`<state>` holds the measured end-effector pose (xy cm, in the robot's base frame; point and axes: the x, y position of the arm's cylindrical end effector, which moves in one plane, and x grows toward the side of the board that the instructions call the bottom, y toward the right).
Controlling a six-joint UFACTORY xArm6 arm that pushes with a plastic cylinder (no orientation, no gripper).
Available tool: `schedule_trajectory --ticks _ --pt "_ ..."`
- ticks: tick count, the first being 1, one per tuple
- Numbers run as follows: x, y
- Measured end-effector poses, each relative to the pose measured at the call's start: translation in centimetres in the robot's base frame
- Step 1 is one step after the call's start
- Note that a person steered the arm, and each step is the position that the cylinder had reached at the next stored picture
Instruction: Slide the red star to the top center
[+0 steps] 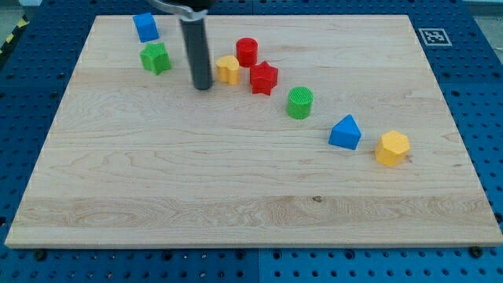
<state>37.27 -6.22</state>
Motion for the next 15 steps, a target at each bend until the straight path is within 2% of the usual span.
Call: schedule_trajectory --ticks 2,3,4,5,7,8,10,11,12,13,15 --pt "0.0 12.0" --pt "0.4 12.2" --pt "0.4 14.8" --pt "-3.0 16.6" --pt "-0.5 20.2" --pt "-2.6 21.0" --pt "-9.6 14.5" --pt "-8.8 15.8" --pt "-4.5 16.8" --pt "-3.7 15.3" --pt "-10.4 9.4"
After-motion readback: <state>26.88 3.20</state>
